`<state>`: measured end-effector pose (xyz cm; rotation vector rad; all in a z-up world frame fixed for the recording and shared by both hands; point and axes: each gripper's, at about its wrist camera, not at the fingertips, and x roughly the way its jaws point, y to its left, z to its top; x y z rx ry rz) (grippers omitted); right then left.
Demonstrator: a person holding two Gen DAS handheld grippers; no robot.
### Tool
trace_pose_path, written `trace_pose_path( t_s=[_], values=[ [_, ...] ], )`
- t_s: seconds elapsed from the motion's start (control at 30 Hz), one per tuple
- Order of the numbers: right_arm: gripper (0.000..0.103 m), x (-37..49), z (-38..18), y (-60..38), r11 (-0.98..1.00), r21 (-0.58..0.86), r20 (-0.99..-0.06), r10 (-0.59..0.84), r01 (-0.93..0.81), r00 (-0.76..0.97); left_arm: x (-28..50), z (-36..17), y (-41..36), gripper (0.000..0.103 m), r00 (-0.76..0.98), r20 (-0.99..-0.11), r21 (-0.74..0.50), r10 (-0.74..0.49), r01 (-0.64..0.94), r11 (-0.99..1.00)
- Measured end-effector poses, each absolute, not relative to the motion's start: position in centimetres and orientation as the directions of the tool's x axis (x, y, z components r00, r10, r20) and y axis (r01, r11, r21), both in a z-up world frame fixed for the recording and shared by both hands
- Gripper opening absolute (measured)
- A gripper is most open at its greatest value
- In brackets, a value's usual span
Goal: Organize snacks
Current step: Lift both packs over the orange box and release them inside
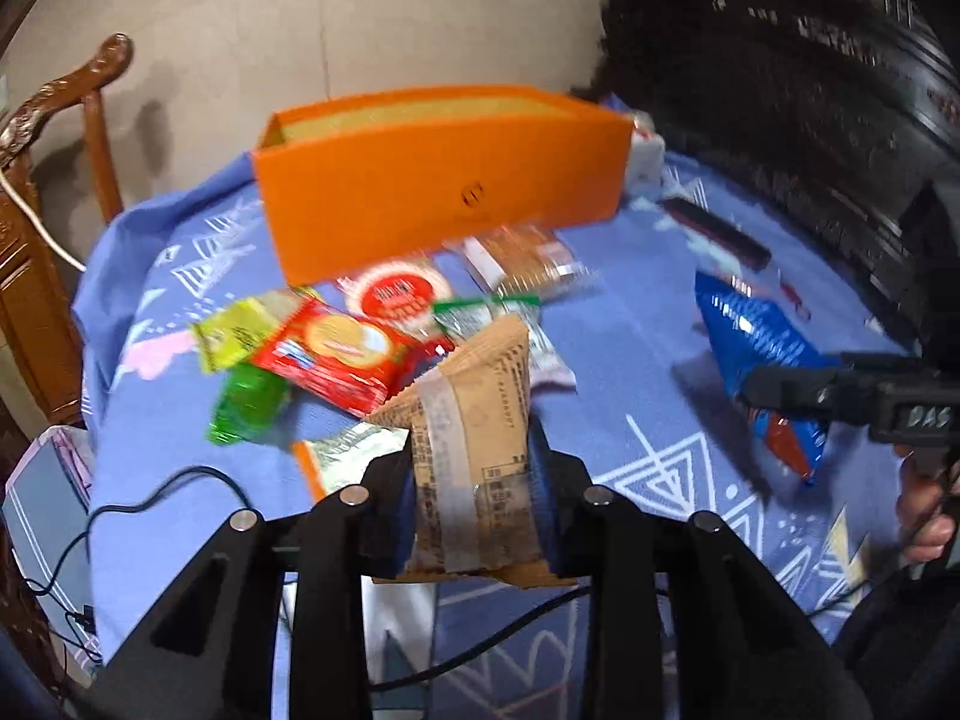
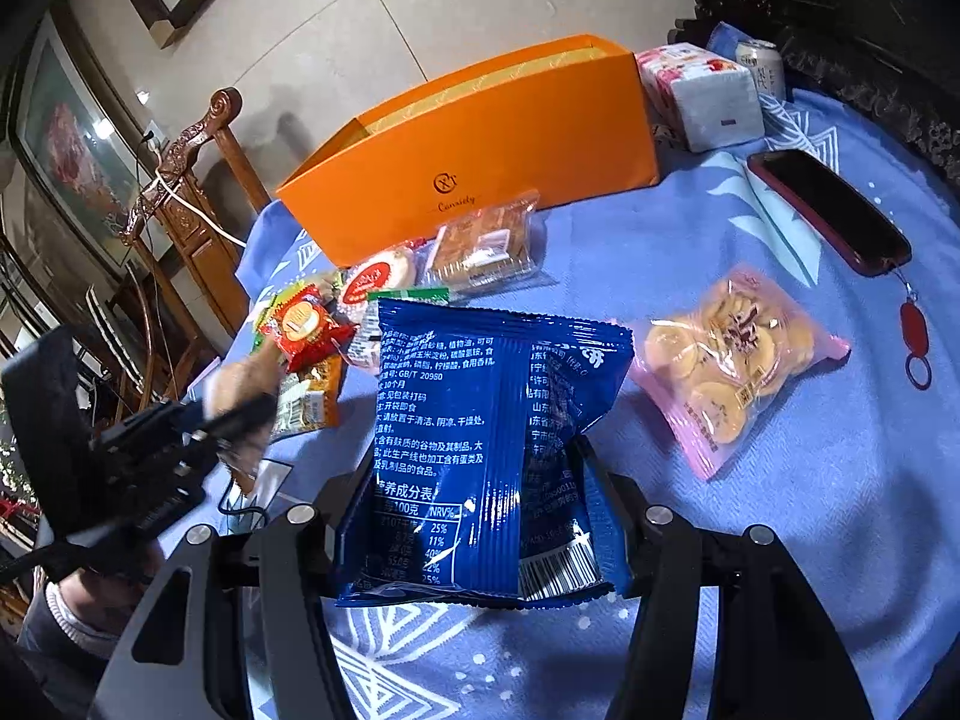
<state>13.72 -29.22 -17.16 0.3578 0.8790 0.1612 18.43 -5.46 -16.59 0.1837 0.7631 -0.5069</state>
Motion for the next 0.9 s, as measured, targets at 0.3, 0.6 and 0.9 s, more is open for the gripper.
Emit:
trace_pose_path(
  t_s=[0.3,0.6,0.9],
  values=[
    [0.060,15.3,-13.2,-29.0,0.930,0.364,-0.663,0.293,-0.045,0.689,20.3,-9.6,-3.5,0.030,0.676,-0.607,-0.063,-0.417,0.482,0.874],
    [0.061,22.8,-4.2,-31.0,0.938,0.317,-0.530,0.297,-0.139,0.795,28.2,-0.6,-5.1,0.030,0.724,-0.529,-0.054,-0.442,0.491,0.869],
    [0.061,33.6,-0.4,-32.4,0.950,0.292,-0.484,0.251,-0.115,0.838,38.8,3.3,-8.5,0.030,0.761,-0.510,-0.019,-0.401,0.457,0.889]
  ],
)
